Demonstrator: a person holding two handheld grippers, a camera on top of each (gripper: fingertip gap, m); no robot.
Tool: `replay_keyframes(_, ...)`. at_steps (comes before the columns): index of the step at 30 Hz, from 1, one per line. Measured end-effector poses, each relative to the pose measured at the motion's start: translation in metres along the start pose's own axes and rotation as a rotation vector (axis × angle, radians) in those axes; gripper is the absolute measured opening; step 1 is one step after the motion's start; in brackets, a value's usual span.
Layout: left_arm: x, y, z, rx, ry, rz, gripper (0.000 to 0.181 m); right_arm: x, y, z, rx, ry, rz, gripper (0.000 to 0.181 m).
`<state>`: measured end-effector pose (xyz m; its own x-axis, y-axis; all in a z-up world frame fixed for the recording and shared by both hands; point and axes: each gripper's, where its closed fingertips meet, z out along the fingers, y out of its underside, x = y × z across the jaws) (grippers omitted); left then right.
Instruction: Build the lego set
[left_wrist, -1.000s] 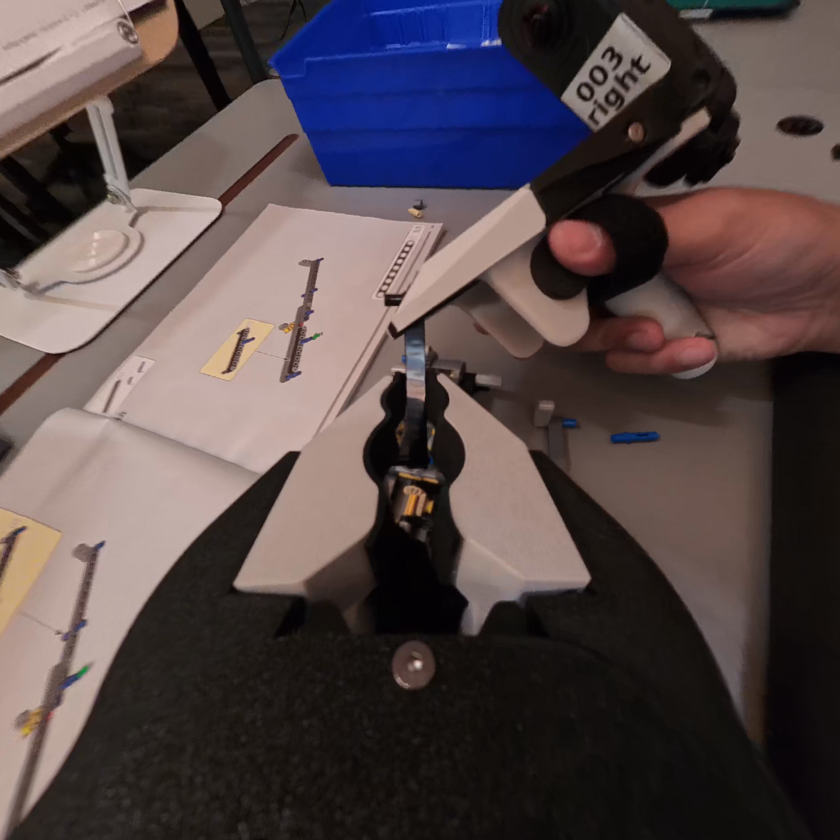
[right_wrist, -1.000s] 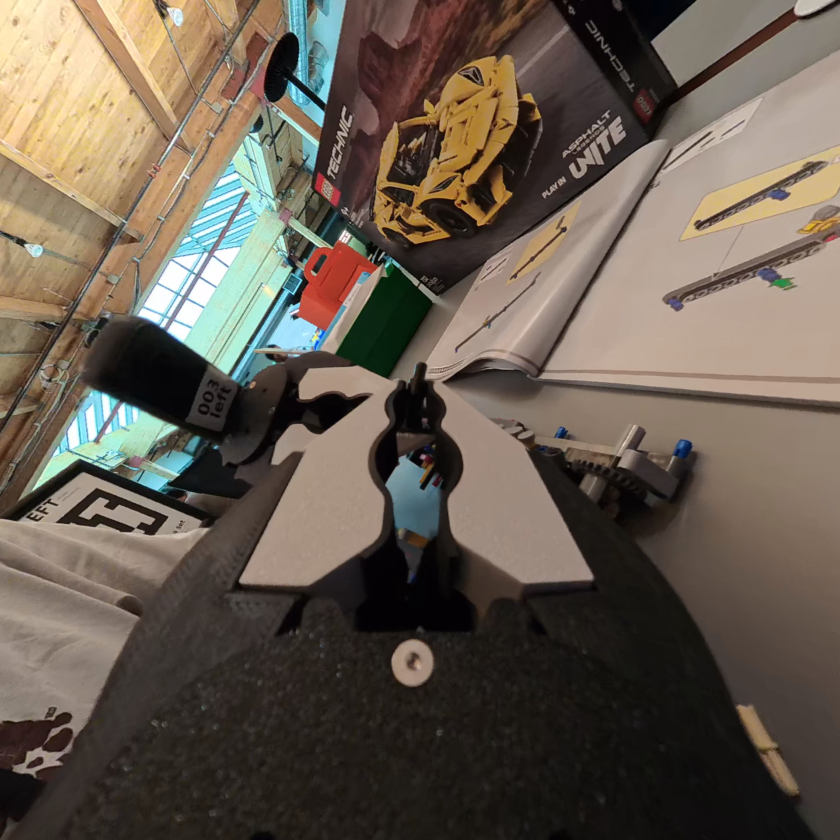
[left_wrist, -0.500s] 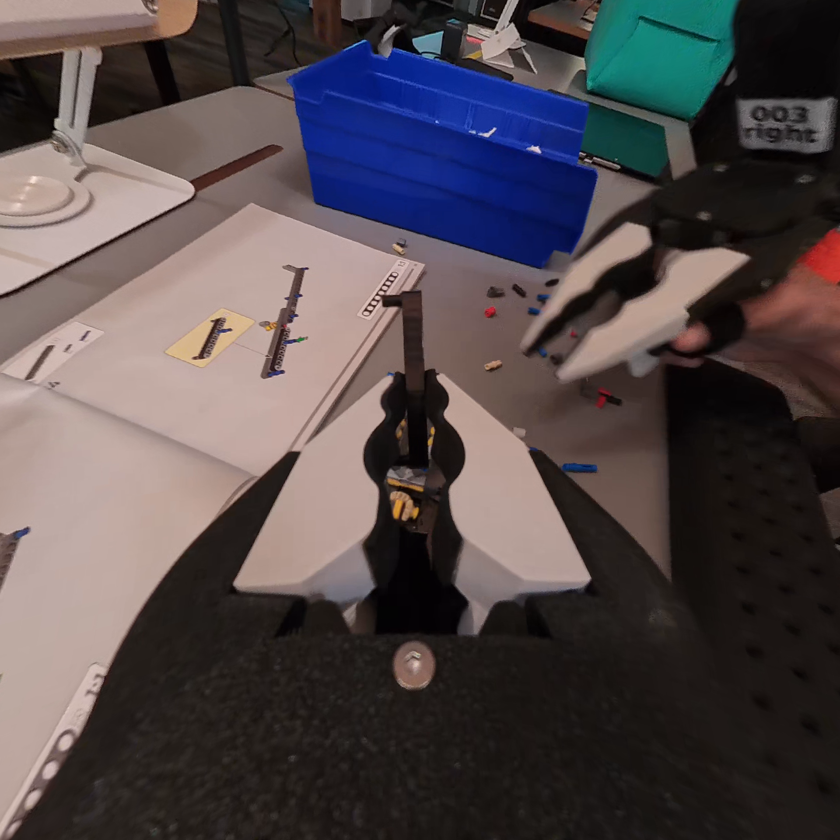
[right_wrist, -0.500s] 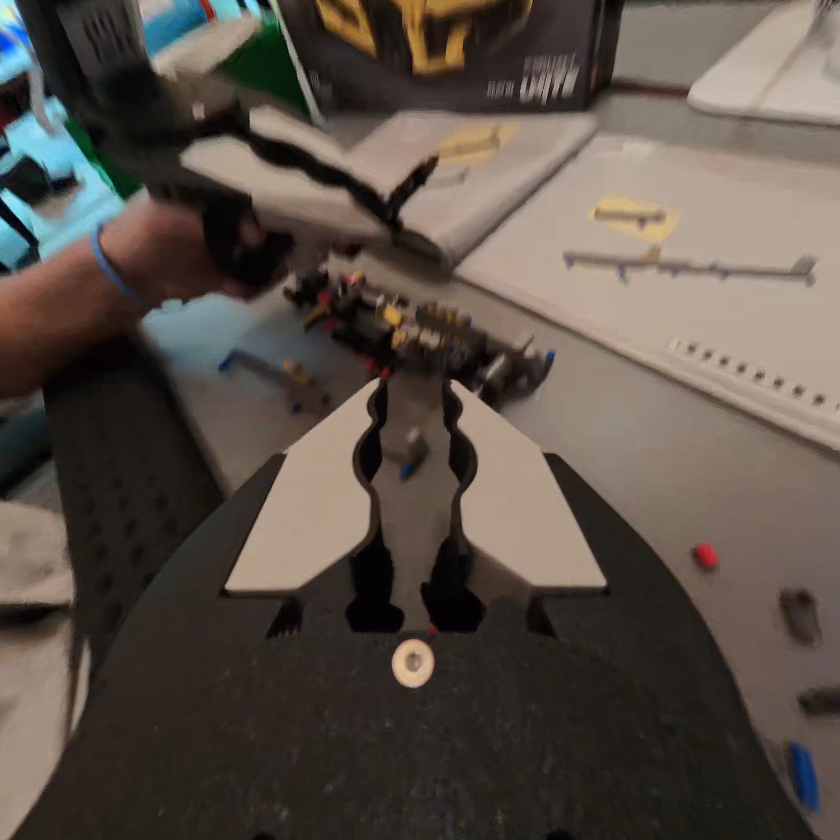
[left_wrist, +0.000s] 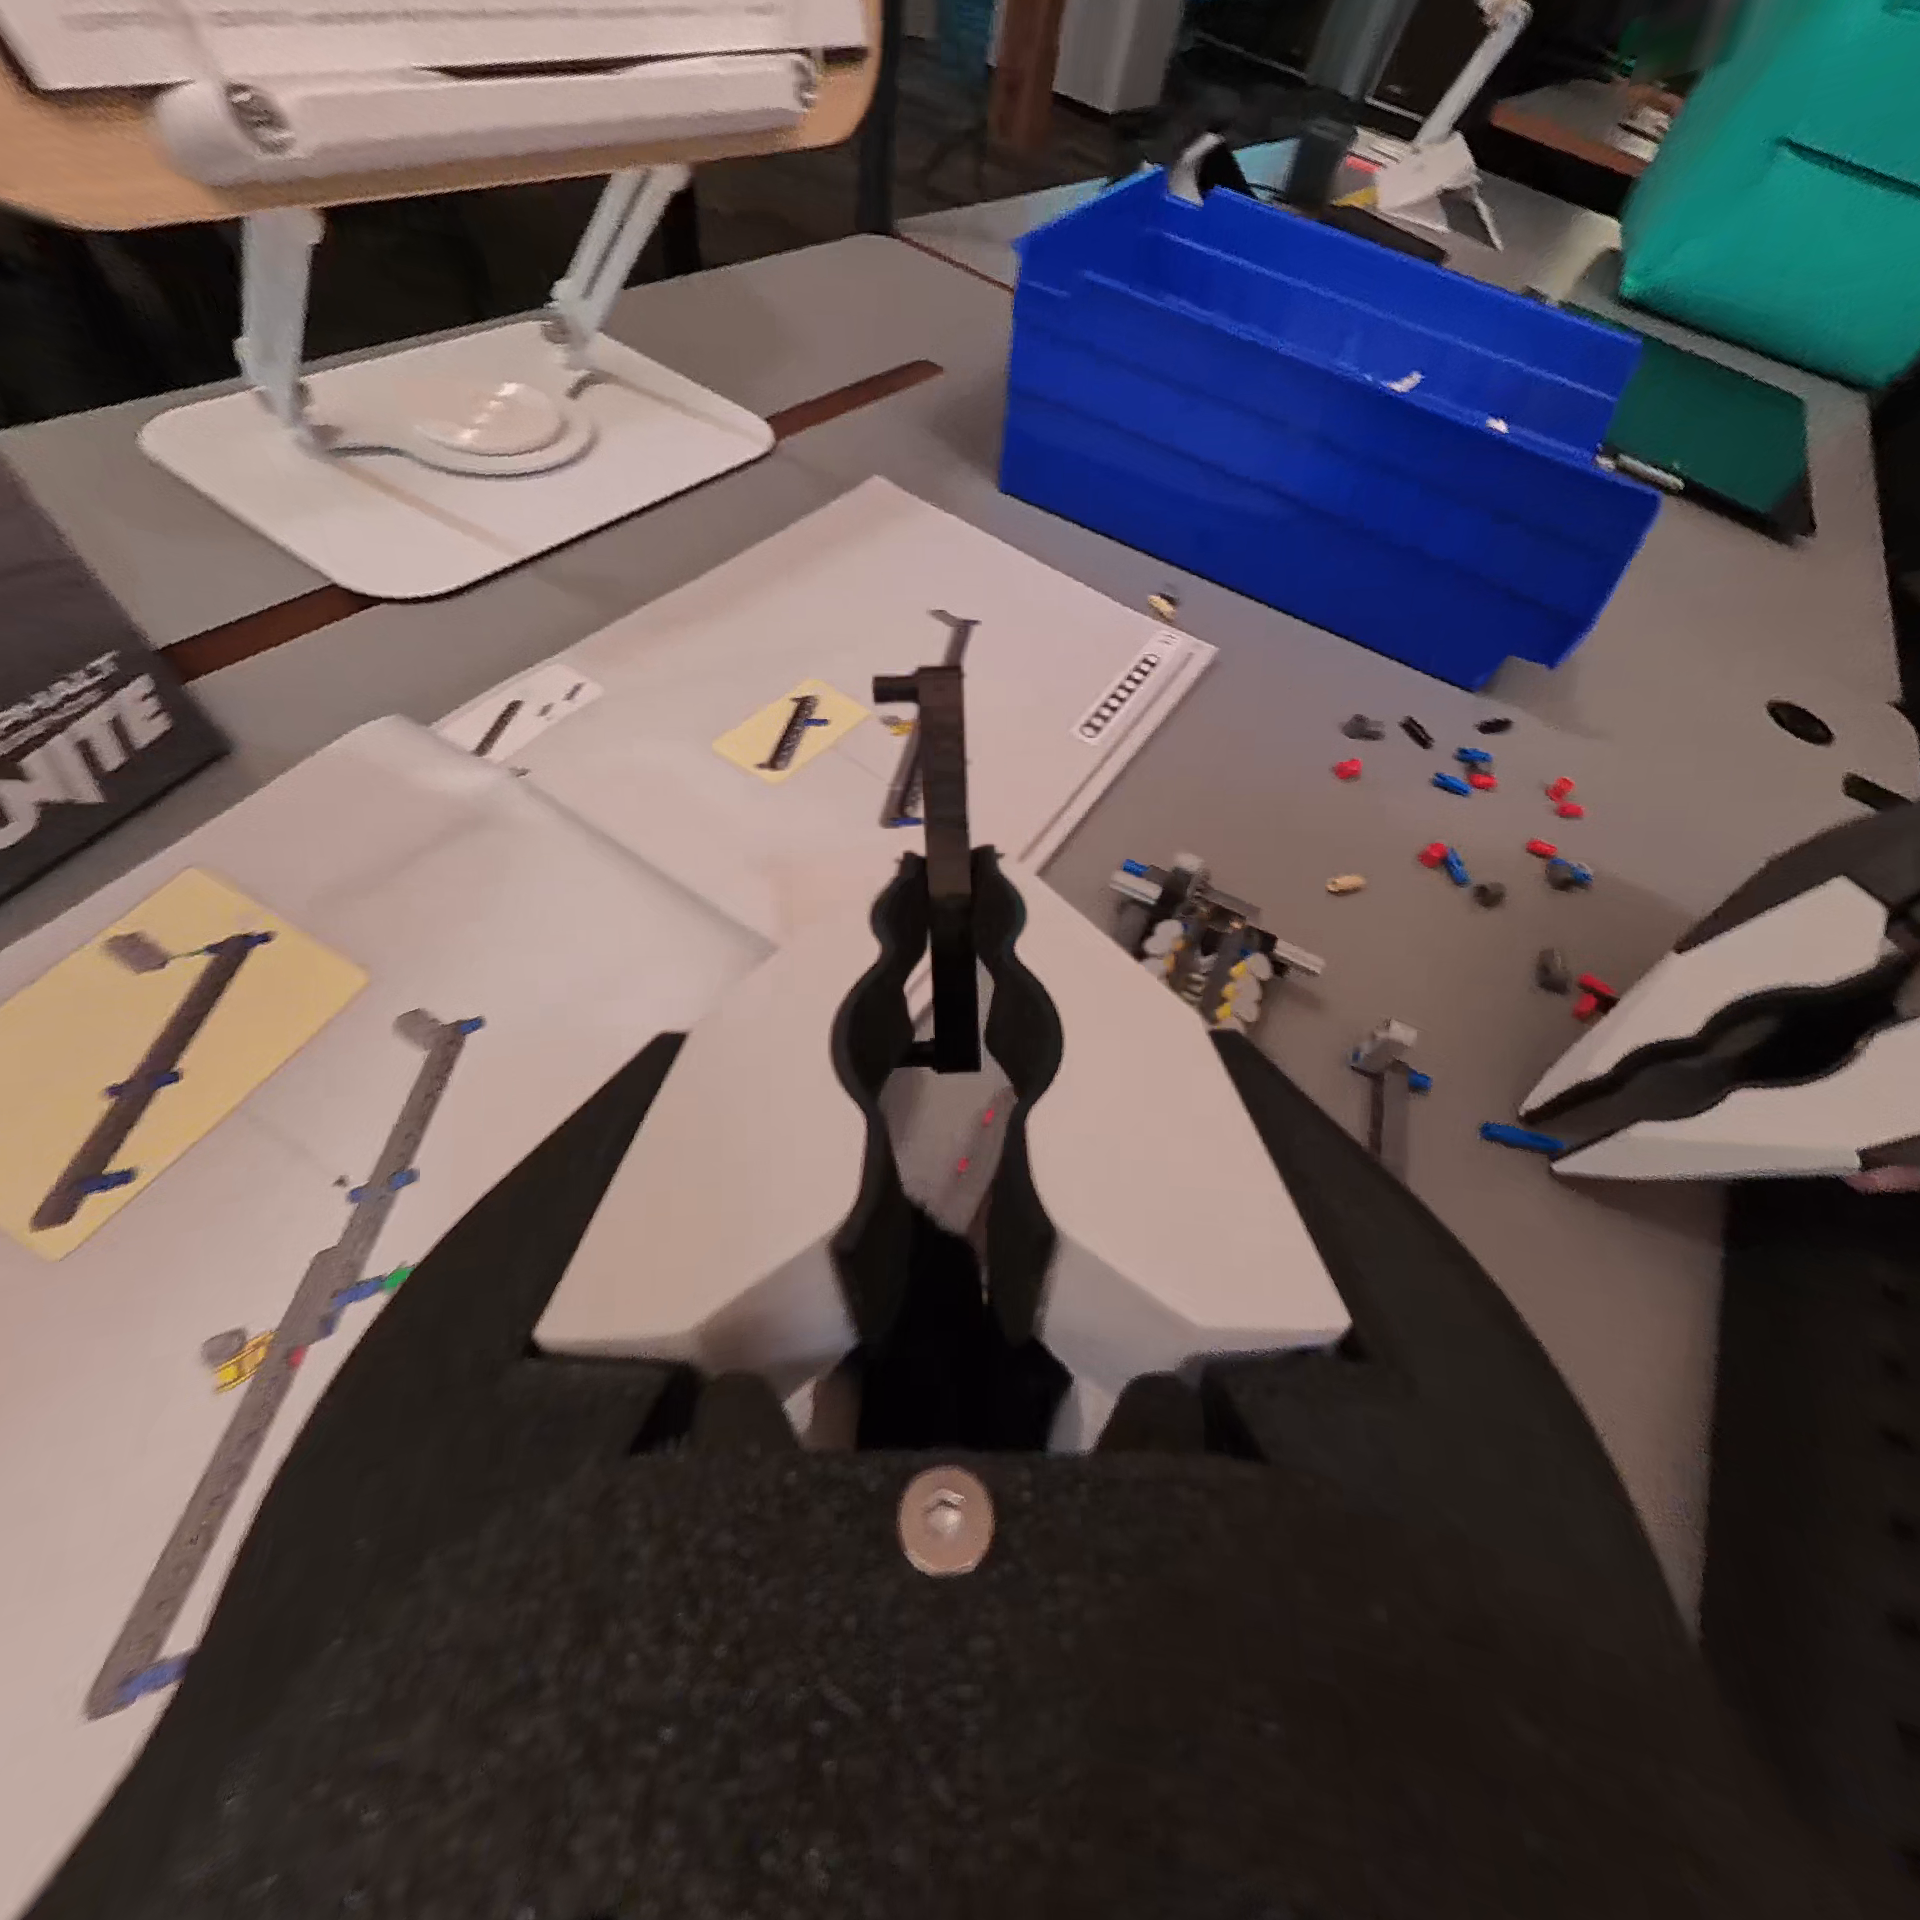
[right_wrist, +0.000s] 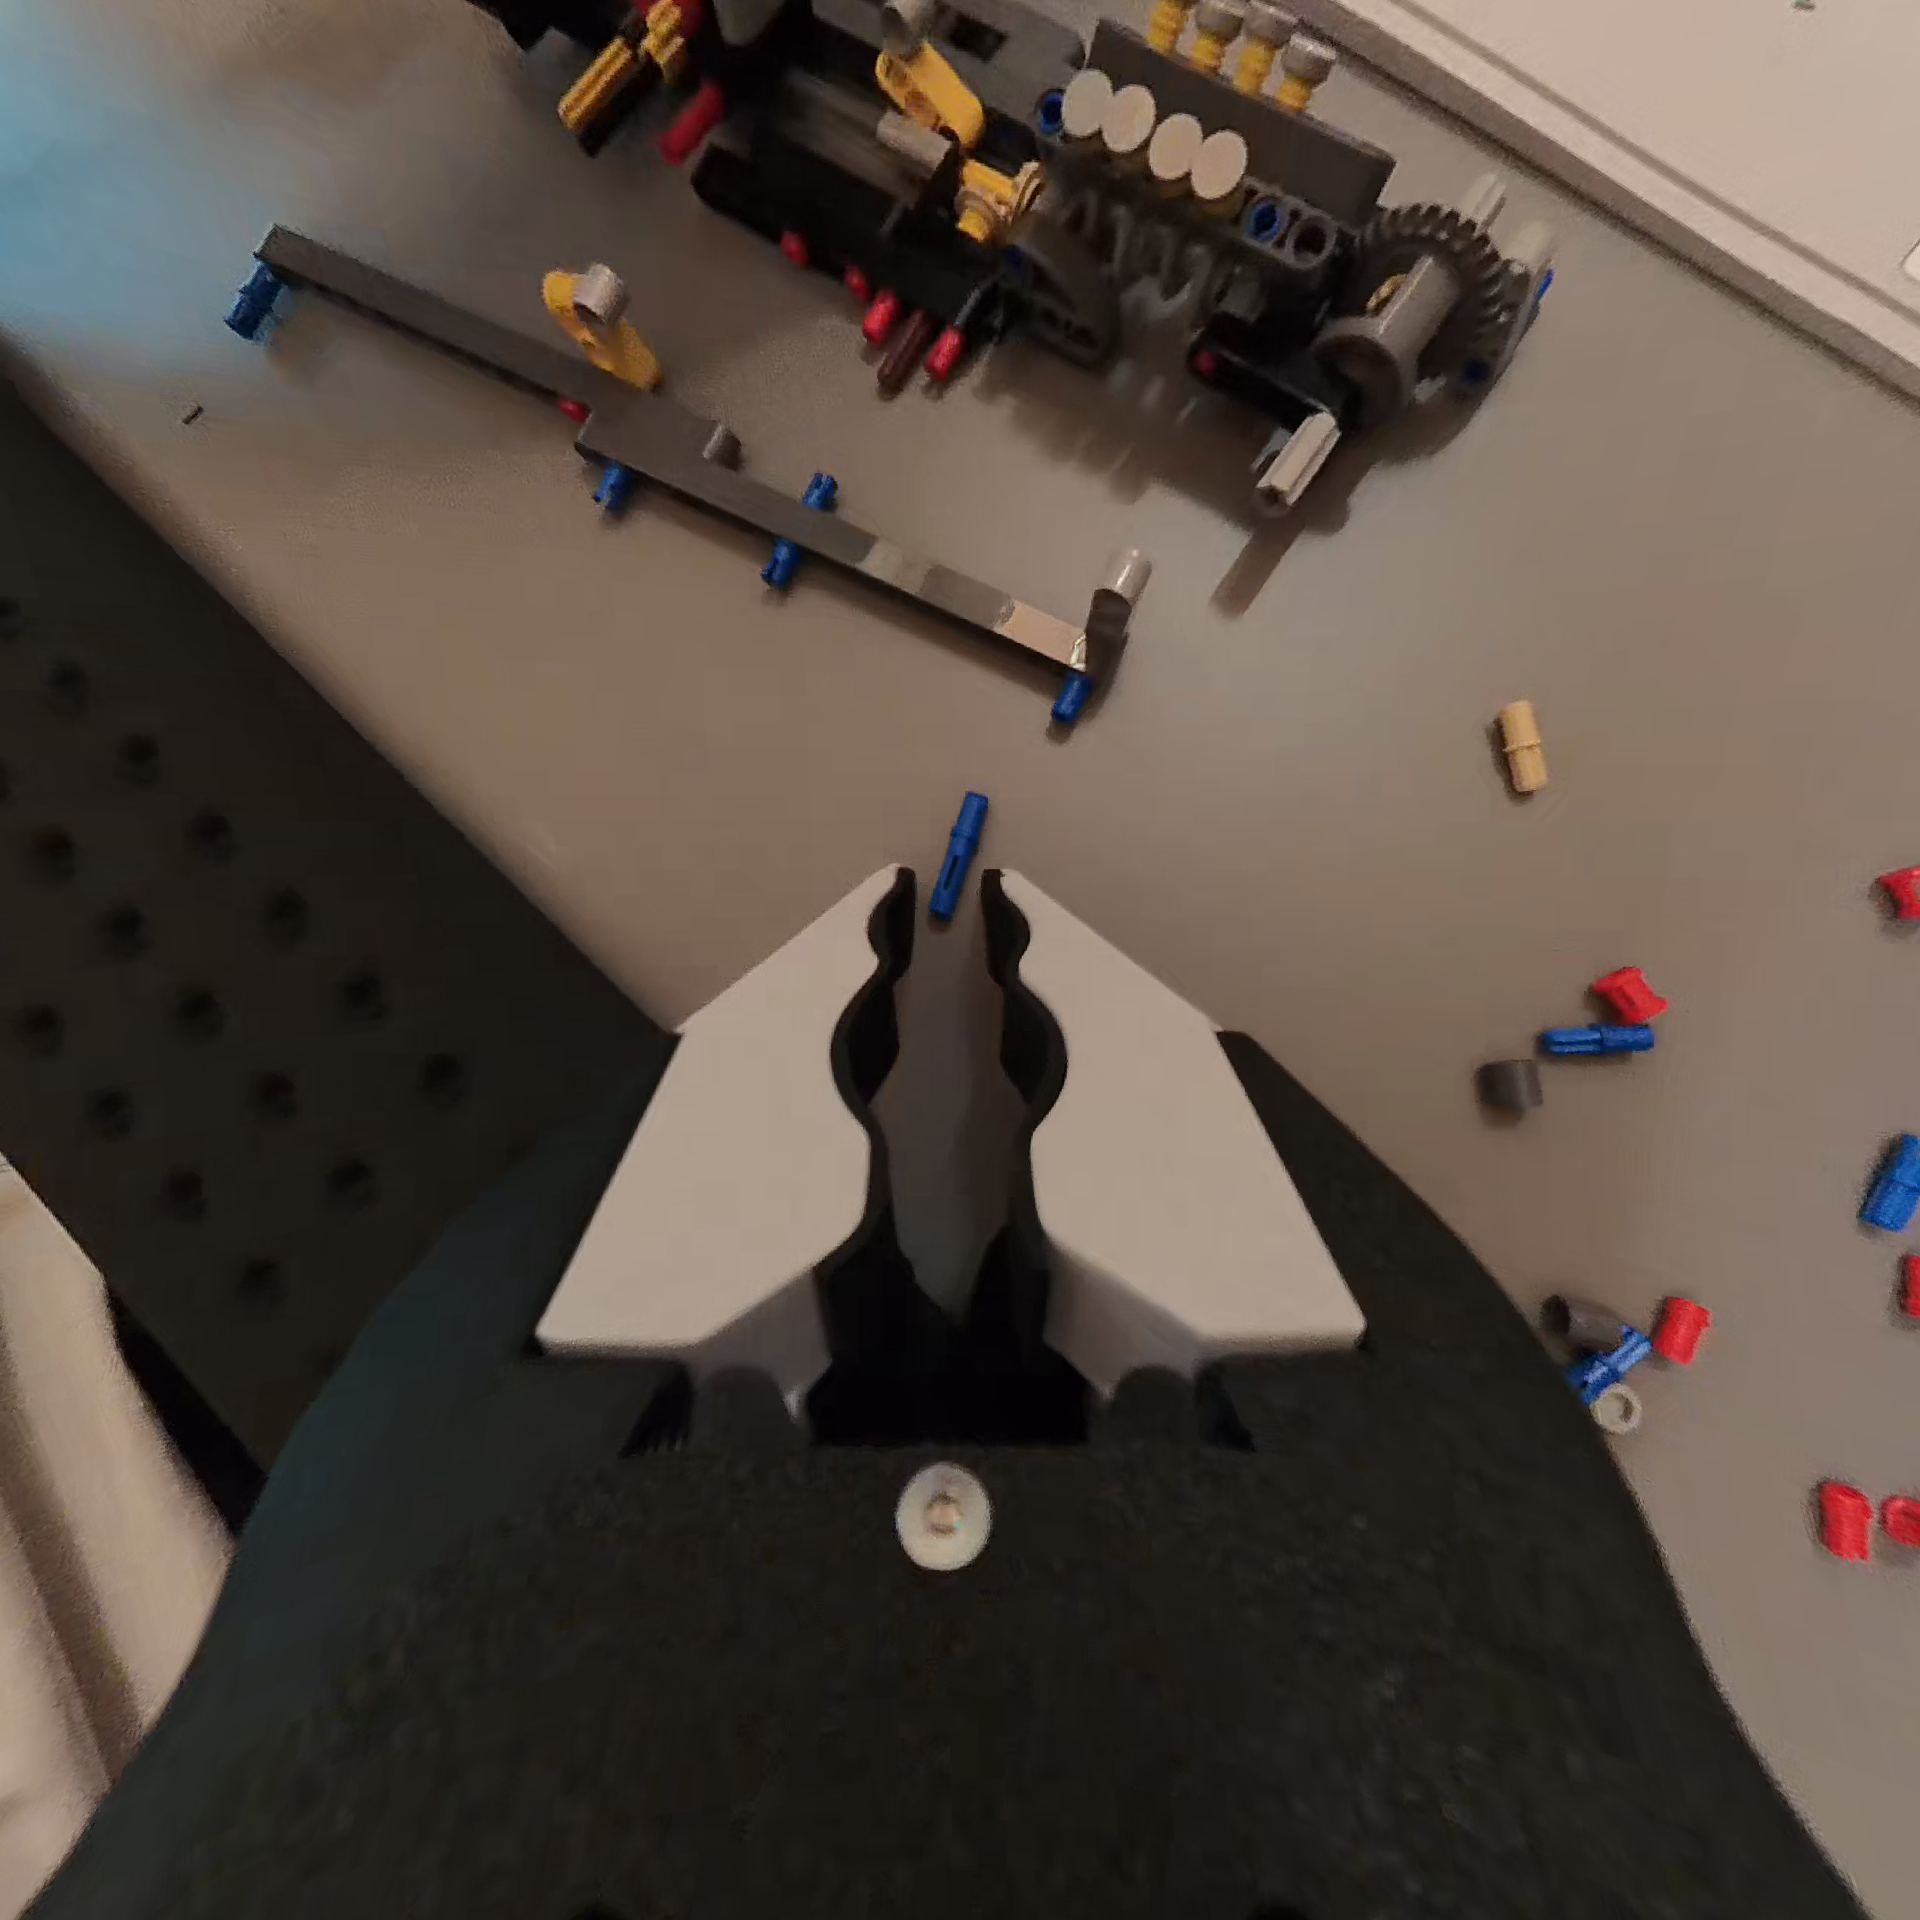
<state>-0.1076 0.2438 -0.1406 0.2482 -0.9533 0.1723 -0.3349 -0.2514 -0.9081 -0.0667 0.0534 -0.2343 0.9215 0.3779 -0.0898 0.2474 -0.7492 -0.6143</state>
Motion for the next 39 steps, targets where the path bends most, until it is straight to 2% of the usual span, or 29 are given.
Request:
replay_keyframes(4,-0.014,0.001,-0.003,0.005,-0.008,-0.071,0.007,0.002,0.001,0.000,-0.014,0.029,-0.038,0.008)
replay_keyframes(13,0.001,0.004,0.002,-0.015,0.009,-0.008,0.006,0.008,-0.003,-0.002,0.028,0.035,-0.047,0.003)
replay_keyframes(15,0.009,0.003,0.003,-0.016,0.031,0.011,0.007,-0.001,-0.019,-0.010,0.120,-0.022,-0.059,0.003)
replay_keyframes(17,0.025,0.003,0.005,-0.012,0.094,0.016,0.006,-0.013,-0.052,-0.030,0.333,-0.088,-0.083,0.003)
replay_keyframes(20,0.058,0.006,0.010,-0.023,0.217,-0.006,0.007,-0.010,-0.091,-0.053,0.580,-0.059,-0.101,0.002)
replay_keyframes(23,0.088,0.007,0.013,-0.020,0.313,-0.014,0.007,-0.015,-0.115,-0.055,0.693,-0.157,-0.014,0.002)
replay_keyframes(26,0.105,0.011,0.015,-0.029,0.365,-0.004,0.007,-0.005,-0.124,-0.047,0.742,-0.113,0.020,0.003)
replay_keyframes(32,0.113,0.011,0.015,-0.028,0.396,-0.027,0.007,0.004,-0.121,-0.031,0.682,-0.014,-0.004,0.002)
replay_keyframes(39,0.120,0.017,0.019,-0.046,0.364,0.053,0.007,0.004,-0.116,-0.024,0.623,-0.047,0.036,0.003)
